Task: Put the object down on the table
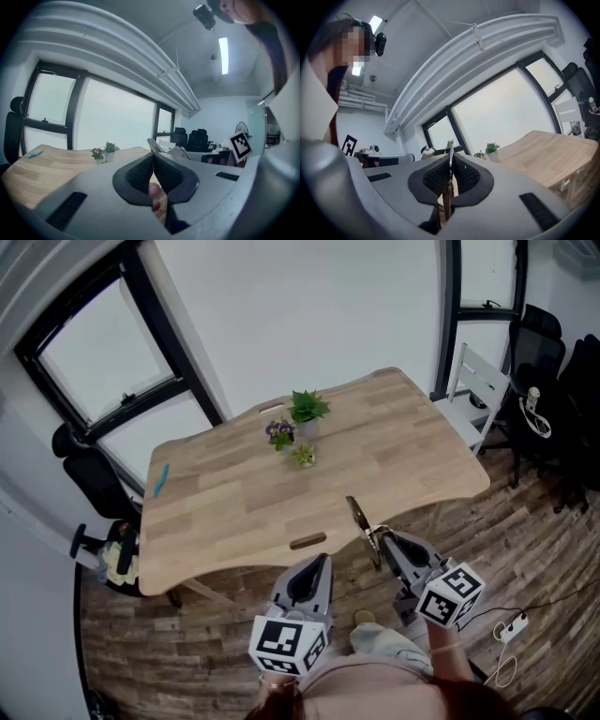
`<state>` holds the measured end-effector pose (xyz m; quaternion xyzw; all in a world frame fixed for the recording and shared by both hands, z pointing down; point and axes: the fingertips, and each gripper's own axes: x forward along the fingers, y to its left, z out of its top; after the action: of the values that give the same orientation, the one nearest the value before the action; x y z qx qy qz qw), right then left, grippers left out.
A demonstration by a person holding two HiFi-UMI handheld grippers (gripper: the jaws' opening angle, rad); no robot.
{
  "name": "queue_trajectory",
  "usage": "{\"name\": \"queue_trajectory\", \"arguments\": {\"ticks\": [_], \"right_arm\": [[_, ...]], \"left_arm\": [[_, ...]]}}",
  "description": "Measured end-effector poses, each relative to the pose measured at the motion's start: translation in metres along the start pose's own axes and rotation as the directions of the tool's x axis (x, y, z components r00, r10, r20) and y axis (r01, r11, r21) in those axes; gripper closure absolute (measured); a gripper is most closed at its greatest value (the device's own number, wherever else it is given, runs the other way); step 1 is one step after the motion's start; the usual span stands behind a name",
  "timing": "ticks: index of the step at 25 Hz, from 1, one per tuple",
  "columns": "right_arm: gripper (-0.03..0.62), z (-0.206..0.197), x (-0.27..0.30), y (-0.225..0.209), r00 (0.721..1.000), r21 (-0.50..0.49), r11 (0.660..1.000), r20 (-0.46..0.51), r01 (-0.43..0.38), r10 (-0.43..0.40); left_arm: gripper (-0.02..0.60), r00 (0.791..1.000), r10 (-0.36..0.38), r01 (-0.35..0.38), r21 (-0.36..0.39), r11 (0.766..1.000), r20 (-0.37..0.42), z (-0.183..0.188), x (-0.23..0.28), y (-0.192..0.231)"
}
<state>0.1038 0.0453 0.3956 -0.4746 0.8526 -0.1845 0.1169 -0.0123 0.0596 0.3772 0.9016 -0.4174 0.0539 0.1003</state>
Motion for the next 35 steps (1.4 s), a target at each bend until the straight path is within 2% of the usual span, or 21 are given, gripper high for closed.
{"name": "queue_trajectory", "arguments": {"ticks": [5, 12, 25, 35], "right_arm": [[0.592, 0.012, 0.022, -0.02, 1.0, -0.005, 1.0, -0.008, -0.027, 0.027], [0.592, 0.024, 0.051, -0.043, 0.997, -0.023, 0.997, -0.032, -0.072, 0.071], [0.592, 0.02, 0.099, -0.07, 0.989, -0.071, 0.991, -0.105, -0.112, 0.104], [0.592, 0.004, 0.142, -0.08, 0.984, -0.124, 0.988, -0.163, -0.091, 0.071]], "left_arm": [[0.578, 1.0, 0.013, -0.013, 0.005, 1.0, 0.0, 0.009, 0.027, 0.008], [0.578, 0.998, 0.057, -0.056, -0.031, 0.998, 0.007, 0.016, 0.057, 0.021], [0.578, 0.985, 0.17, -0.172, -0.088, 0.981, -0.032, 0.01, 0.074, 0.048], [0.578, 0.988, 0.154, -0.155, -0.068, 0.986, -0.019, 0.019, 0.095, 0.091]]}}
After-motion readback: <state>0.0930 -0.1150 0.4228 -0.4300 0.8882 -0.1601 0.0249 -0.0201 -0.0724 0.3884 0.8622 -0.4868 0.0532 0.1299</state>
